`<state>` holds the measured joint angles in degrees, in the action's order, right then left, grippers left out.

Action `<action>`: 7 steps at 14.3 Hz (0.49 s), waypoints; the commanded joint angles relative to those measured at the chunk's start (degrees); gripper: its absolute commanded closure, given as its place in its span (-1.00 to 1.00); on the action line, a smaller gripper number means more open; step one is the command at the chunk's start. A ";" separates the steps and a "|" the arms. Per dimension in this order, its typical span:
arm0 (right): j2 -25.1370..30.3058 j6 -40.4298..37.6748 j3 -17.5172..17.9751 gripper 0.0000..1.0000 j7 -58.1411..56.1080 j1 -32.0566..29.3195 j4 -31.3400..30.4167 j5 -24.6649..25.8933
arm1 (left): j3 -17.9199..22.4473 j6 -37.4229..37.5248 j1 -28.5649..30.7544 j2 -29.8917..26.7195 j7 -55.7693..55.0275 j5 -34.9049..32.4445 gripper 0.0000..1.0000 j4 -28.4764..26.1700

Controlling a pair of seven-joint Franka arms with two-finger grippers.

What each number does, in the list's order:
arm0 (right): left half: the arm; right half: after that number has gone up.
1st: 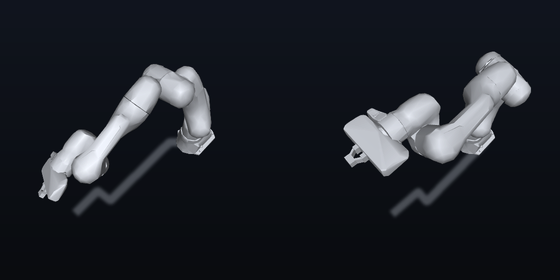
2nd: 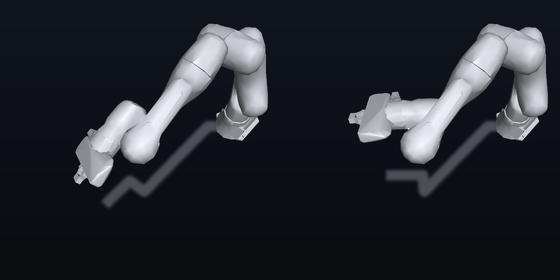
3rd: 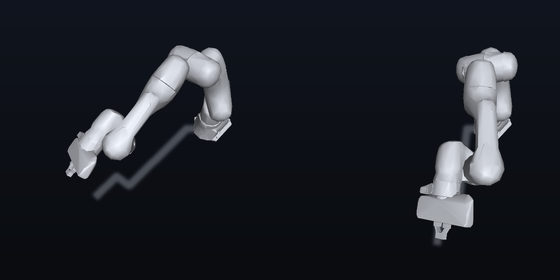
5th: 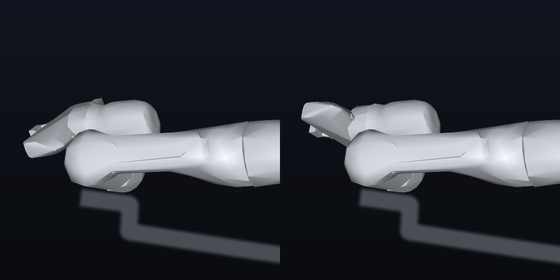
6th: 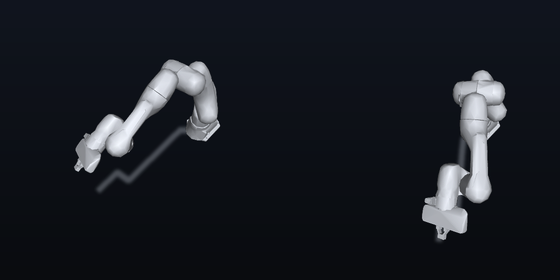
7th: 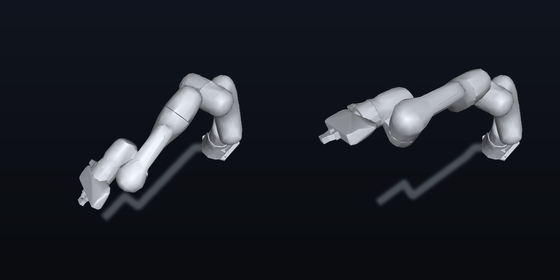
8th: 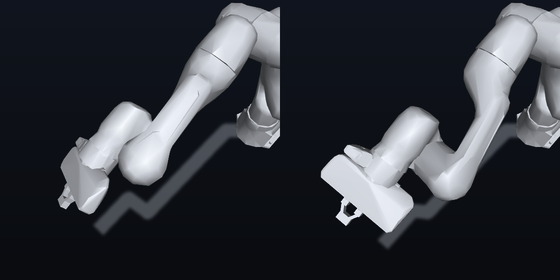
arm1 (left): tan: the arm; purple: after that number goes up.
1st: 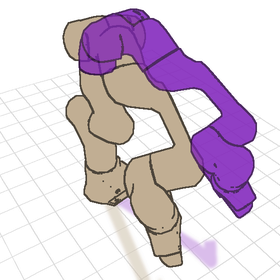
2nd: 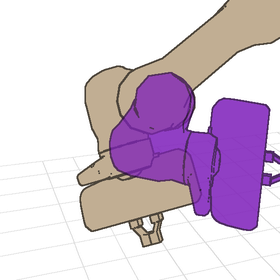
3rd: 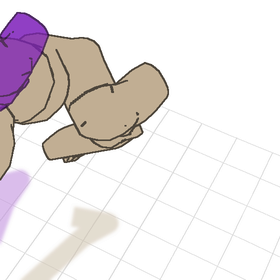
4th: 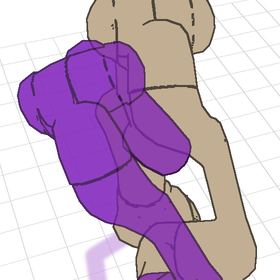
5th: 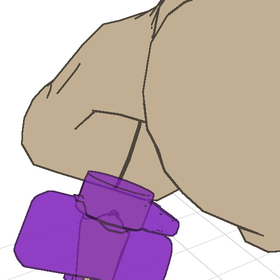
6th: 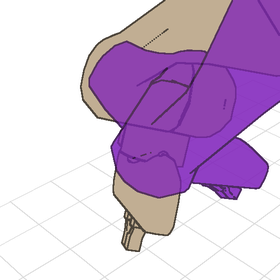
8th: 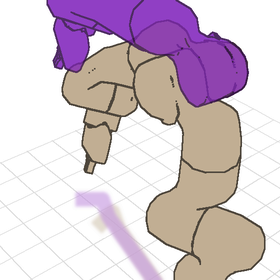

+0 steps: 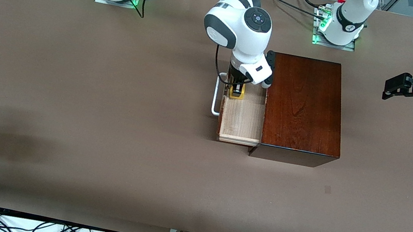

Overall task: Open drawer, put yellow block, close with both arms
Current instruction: 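Open the right gripper to release the cube inside the drawer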

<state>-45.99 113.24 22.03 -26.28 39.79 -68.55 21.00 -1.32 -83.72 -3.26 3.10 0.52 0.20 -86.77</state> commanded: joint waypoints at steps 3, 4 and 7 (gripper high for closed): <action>1.25 -0.65 0.39 -1.00 -0.71 -0.59 -0.71 -1.32 | -0.09 -0.21 0.19 -0.55 0.54 0.68 -1.00 -0.07; 1.43 -0.83 0.47 -1.00 -0.27 -0.59 -0.54 -1.58 | -0.09 -0.21 0.19 -0.55 0.54 0.68 -1.00 -0.07; 3.09 -5.29 0.56 -1.00 -0.18 -0.51 2.26 -2.81 | 0.00 -0.04 0.19 -0.55 0.45 0.68 -1.00 -0.07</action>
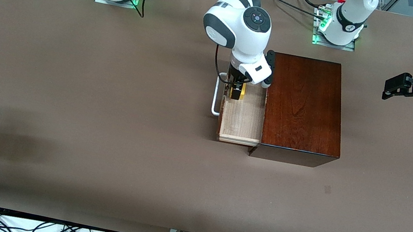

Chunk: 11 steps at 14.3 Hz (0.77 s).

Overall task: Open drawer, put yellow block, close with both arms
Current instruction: 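Open the right gripper to release the cube inside the drawer, then withdraw the right gripper while the left gripper moves to the drawer front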

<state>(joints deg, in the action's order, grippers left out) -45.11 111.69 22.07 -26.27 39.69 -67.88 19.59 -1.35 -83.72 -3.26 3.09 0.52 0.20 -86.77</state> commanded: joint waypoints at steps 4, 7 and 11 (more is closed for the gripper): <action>5.72 -13.75 0.52 -1.00 -0.36 -0.58 6.96 -1.65 | 0.12 -0.12 0.19 -0.19 0.36 0.77 -1.00 0.72; 10.73 -16.85 0.25 -1.00 -0.19 -4.61 6.97 -3.50 | -0.06 -0.47 0.10 -0.19 0.45 0.77 -1.00 0.72; 13.99 -16.23 0.17 -1.00 -0.18 -12.95 7.58 -5.59 | -0.23 -1.09 -0.78 0.42 0.36 1.11 -1.00 1.16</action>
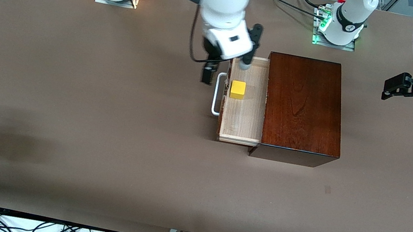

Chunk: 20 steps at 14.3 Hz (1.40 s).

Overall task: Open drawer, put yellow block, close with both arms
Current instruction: 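Withdraw the right gripper while the left gripper moves to the drawer front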

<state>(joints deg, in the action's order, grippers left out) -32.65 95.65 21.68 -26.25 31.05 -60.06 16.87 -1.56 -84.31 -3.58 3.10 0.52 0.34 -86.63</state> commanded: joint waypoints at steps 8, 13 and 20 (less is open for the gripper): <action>16.98 -9.16 -5.84 -1.00 1.36 -16.28 -8.11 -13.69 | -2.91 -0.68 -6.16 3.31 0.10 2.46 -1.00 1.91; 29.65 -8.55 -14.46 -1.00 14.53 -16.37 -20.61 -18.10 | -7.14 -5.59 -12.14 7.71 -0.16 2.65 -1.00 3.83; 34.15 -8.19 -22.11 -1.00 25.11 -17.07 -28.00 -18.10 | -8.46 -13.41 -24.87 12.28 4.81 4.06 -1.00 4.37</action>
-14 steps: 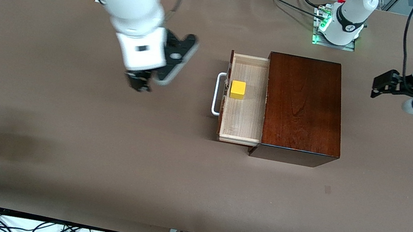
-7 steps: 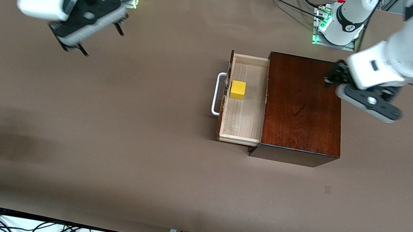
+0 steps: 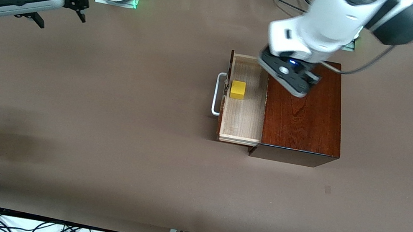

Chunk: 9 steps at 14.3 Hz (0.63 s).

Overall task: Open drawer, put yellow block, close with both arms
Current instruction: 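Withdraw the right gripper while the left gripper moves to the drawer front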

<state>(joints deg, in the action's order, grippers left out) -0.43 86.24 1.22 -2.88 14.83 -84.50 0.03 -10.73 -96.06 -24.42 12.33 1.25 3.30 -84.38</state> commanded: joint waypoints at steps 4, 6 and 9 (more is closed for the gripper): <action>0.96 1.21 -6.65 -1.00 1.74 -0.94 -4.01 -1.35 | 0.71 -5.53 -9.49 7.70 20.61 1.18 -1.00 2.11; 0.61 1.39 -7.19 -1.00 2.70 -1.03 -4.10 -1.52 | 0.71 -8.96 -11.78 10.33 23.86 0.92 -1.00 2.20; -0.18 1.21 -8.68 -1.00 7.89 -1.12 -4.18 -1.70 | 0.71 -12.48 -13.11 14.03 36.50 0.66 -1.00 2.29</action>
<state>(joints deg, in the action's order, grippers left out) -0.60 86.94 -6.90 2.39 14.05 -87.97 -0.34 -10.85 -107.24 -36.66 23.42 29.17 3.31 -84.21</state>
